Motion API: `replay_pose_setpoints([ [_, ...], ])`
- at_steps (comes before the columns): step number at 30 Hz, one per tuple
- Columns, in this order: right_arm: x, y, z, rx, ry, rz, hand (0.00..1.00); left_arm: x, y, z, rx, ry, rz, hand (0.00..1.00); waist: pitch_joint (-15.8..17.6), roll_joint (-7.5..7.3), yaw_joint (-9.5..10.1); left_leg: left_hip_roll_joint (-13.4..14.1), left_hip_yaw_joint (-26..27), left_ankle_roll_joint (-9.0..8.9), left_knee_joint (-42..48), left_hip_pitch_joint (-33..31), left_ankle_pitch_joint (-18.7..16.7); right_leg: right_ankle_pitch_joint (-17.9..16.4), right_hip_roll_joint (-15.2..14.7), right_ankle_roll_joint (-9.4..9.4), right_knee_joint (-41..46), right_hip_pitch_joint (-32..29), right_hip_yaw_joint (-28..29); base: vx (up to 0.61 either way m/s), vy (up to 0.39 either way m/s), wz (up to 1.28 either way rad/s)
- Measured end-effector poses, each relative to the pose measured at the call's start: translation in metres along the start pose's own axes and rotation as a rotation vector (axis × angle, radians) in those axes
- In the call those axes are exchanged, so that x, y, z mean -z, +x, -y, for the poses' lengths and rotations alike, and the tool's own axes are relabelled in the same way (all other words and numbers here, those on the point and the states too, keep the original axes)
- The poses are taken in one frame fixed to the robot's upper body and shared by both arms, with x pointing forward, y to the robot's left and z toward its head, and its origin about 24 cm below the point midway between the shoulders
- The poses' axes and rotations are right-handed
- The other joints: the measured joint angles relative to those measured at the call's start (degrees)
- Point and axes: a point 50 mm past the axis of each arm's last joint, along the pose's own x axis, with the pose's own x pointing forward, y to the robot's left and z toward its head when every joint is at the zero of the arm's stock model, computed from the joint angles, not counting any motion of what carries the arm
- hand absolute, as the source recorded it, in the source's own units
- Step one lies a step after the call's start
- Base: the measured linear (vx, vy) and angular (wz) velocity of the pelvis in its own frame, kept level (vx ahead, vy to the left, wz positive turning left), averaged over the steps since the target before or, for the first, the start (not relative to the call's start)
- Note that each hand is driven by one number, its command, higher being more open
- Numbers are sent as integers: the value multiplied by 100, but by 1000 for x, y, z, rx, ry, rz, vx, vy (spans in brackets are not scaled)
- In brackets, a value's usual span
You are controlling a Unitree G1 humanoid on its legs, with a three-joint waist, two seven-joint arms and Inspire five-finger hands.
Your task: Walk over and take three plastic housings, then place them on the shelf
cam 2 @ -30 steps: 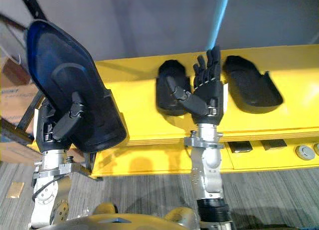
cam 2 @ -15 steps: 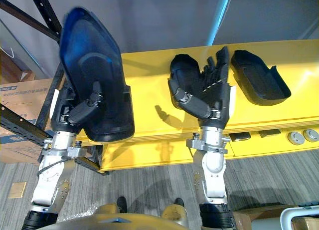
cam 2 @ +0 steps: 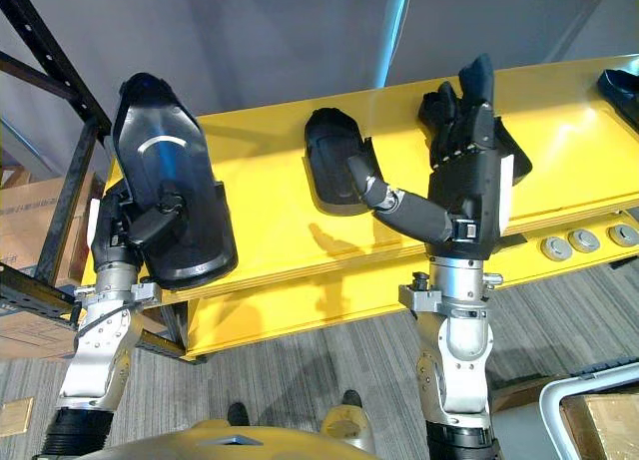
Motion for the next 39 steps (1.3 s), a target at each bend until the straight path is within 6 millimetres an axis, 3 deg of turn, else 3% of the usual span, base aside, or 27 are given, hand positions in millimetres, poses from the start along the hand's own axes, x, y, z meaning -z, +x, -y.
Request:
replay_pose_setpoints([
  [5, 12, 4, -13, -82, 38, -52, 100, 6, 26, 0, 20, -25, -58, 0, 83, -37, -62, -3, 21, 1, -73, 62, 52, 16, 3, -2, 12, 15, 16, -14, 1, -2],
  [16, 12, 29, -27, -222, 72, -22, 100, 23, 61, -1, 139, -87, -222, 0, 310, 32, -150, -3, 120, 6, -173, 111, 133, 77, 14, 26, 4, -34, 103, -21, 3, -4],
  [17, 15, 29, -30, -232, 80, -41, 100, 23, 65, -1, 156, -87, -231, 100, 325, 57, -150, -4, 120, 8, -177, 111, 142, 81, 12, 31, 4, -32, 102, 0, 0, 0],
  [28, 13, 38, -38, -246, 96, -28, 100, 21, 85, 2, 64, -104, -251, 100, 510, 121, -237, -4, 156, 8, -440, 184, 369, 198, 40, 7, -103, -45, 102, -54, -5, -1],
  [39, 14, 37, -38, -246, 100, -35, 100, 18, 90, 0, -50, -145, -250, 100, 521, 127, -290, 12, 233, 6, -686, 285, 561, 305, 88, 36, -113, -108, 152, -14, -4, -3],
])
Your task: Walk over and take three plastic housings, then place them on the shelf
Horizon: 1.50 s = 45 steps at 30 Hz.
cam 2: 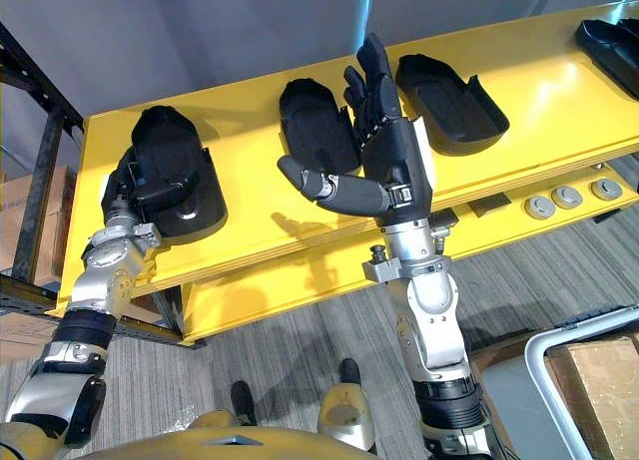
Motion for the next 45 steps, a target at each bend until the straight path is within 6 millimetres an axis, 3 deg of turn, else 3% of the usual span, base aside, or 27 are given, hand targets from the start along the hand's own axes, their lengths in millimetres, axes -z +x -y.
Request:
replay_pose_setpoints([
  [8, 9, -3, -19, -76, 38, -45, 100, 1, -6, 7, 10, -16, -5, 100, -5, -9, 14, 0, -36, -5, -125, 118, 65, 20, 22, 17, -108, 144, -28, -3, 0, 2],
  [12, 12, -3, -26, -100, 61, -70, 100, -3, -11, 13, 119, -10, -7, 100, -14, -17, 65, 2, -95, -7, -124, 115, 67, 63, 20, 31, -173, 211, -88, 5, 1, 8],
  [23, 34, -9, -37, -133, 93, -183, 100, -6, 0, 9, 115, 63, -56, 100, -201, -50, 38, 0, -112, -8, -126, 113, 88, 72, 17, 17, -180, 219, -115, 0, 0, 0],
  [32, 40, -18, -48, -168, 126, -223, 100, -45, 7, 15, 19, 34, 77, 100, -320, -35, 37, 1, -134, -10, -126, 91, 102, 77, 17, -2, -181, 209, -147, 0, 0, 0],
  [39, 42, -23, -51, -205, 53, -244, 100, -77, 1, -4, -148, 7, 257, 100, -357, 1, 46, 1, -180, -15, -126, 92, 109, 72, 16, -9, -181, 229, -186, 0, 0, 2],
  [45, 46, -27, -55, -248, 31, -267, 100, -95, -29, -15, -141, -56, 445, 100, -372, 26, 62, 1, -253, -16, -125, 92, 111, 52, 9, -34, -182, 271, -251, -11, 1, 5],
])
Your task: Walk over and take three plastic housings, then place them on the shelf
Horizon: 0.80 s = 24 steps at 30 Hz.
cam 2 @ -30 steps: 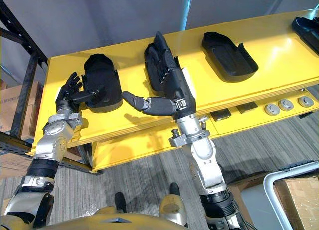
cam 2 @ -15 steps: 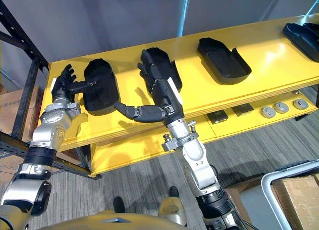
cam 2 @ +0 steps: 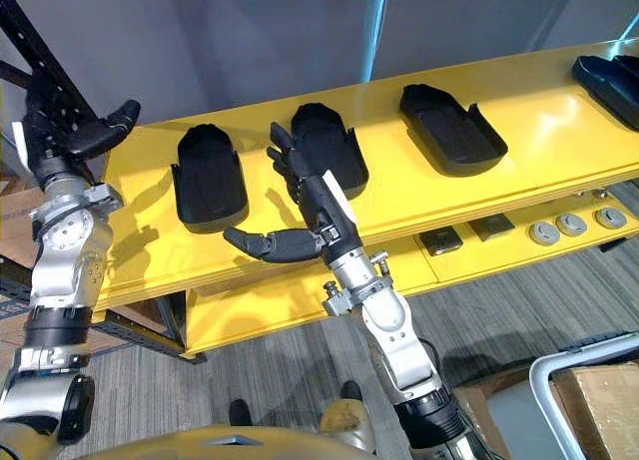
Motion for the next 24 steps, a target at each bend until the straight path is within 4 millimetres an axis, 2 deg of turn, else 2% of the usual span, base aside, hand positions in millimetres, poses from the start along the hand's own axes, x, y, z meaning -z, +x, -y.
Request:
replay_pose_setpoints([
  [4, 15, -7, -9, -20, 12, -74, 100, -14, -32, 8, 89, -169, 81, 100, -8, 14, 107, -9, -74, -2, 0, -22, 8, -8, -18, -2, -2, 22, -79, -7, 0, 9],
  [9, 29, -10, -14, 4, -19, -141, 100, -4, -83, 33, 266, -257, 4, 100, -55, 81, 174, -15, -342, 8, -2, -167, 76, -30, -40, -32, -10, 75, -375, -30, -6, 28],
  [12, 38, -10, -11, 58, -53, -179, 100, 4, -96, 39, 323, -265, -45, 100, -59, 89, 262, -9, -416, -6, -4, -187, 111, -47, -39, -58, -9, 105, -458, -43, -5, 13],
  [17, 54, -10, -3, 160, -104, -247, 100, 4, -100, 45, 362, -285, -46, 100, -59, 88, 359, -10, -538, -38, -12, -262, 159, -49, -40, -65, -7, 113, -570, -51, -5, 14],
  [24, 53, 11, 6, 288, -99, -209, 100, 6, -111, 46, 390, -315, -56, 100, -31, 43, 490, -6, -745, -6, -6, -406, 262, -41, -37, -63, 5, 98, -778, -16, -11, 15],
])
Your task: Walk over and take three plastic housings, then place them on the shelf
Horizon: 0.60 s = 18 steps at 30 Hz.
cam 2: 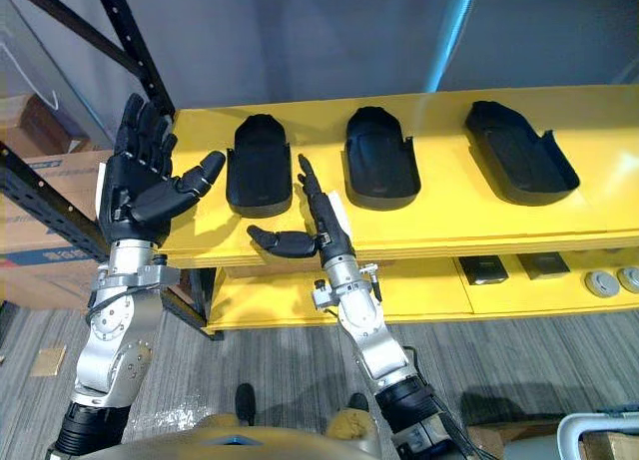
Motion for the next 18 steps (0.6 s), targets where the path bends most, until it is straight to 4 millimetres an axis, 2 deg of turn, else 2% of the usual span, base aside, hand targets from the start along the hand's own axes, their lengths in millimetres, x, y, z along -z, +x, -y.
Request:
replay_pose_setpoints([
  [6, -1, 9, 4, 40, 7, 3, 100, -5, -4, 3, 35, -58, 25, 100, 79, -121, 110, -6, -67, -1, 0, -39, 2, -2, -8, 1, 6, 8, -81, -1, -8, 7],
  [13, -2, 25, 5, 43, -1, -6, 100, -5, -4, 8, 69, -106, 31, 100, 190, -164, 117, -16, -166, -7, 1, -85, 32, -10, -14, -6, 47, 8, -139, -8, -5, 6],
  [18, -5, 33, 6, 31, -2, -8, 100, -5, -4, 9, 76, -110, 30, 100, 353, -200, 120, -9, -197, -39, 0, -105, 35, -69, -16, -81, 113, -21, -177, -33, -13, 3],
])
